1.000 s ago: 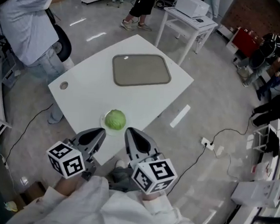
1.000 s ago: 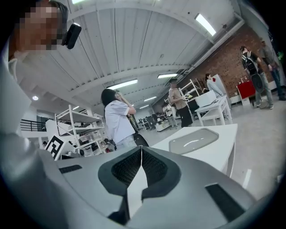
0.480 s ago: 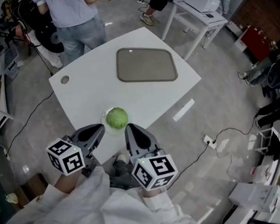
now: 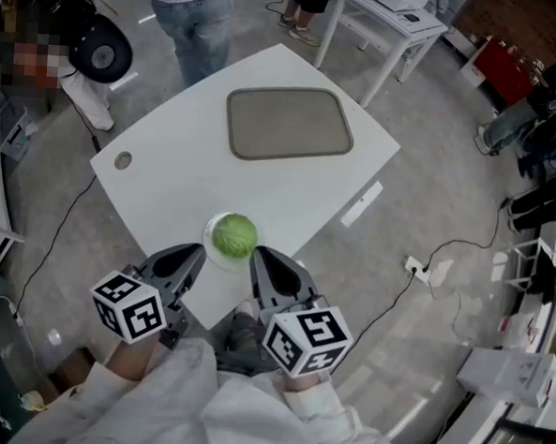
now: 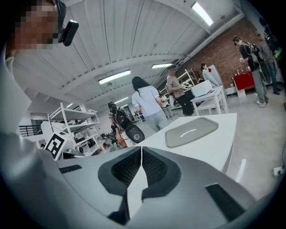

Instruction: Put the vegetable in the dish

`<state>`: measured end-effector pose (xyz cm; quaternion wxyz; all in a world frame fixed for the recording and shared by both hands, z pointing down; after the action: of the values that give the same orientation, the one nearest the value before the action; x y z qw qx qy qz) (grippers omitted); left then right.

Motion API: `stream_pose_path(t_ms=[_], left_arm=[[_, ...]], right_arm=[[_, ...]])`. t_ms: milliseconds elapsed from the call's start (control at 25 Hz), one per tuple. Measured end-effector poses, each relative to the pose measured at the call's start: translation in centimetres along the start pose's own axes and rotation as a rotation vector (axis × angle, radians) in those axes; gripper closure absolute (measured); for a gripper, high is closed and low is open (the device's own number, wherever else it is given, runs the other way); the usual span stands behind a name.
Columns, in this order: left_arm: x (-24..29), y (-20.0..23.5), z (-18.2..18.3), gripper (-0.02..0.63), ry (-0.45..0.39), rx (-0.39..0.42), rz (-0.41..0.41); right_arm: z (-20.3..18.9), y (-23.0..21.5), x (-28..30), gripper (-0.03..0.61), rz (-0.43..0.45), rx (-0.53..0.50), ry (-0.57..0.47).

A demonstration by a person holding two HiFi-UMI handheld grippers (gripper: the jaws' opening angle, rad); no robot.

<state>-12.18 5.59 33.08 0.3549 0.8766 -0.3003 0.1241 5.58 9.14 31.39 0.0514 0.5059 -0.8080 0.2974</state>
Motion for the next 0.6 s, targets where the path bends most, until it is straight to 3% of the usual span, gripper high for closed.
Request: stream_pose_path(t_ms=[600], left_arm=[[3.0, 4.4, -0.4, 0.604, 0.111, 0.010, 0.024]], right_arm=[[-1.6, -2.8, 3.6, 0.565, -0.044, 0.052, 0.081]])
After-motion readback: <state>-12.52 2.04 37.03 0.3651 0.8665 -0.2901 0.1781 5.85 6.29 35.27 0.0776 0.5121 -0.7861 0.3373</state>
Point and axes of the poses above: the fingertips, and each gripper's own axes: x forward along the fingers, y to its left, z out of its top, the point moved 7 cm from there along -x, backward along the fingers, and after that the axes turned 8 degrees about y, right-handed, at the moved point
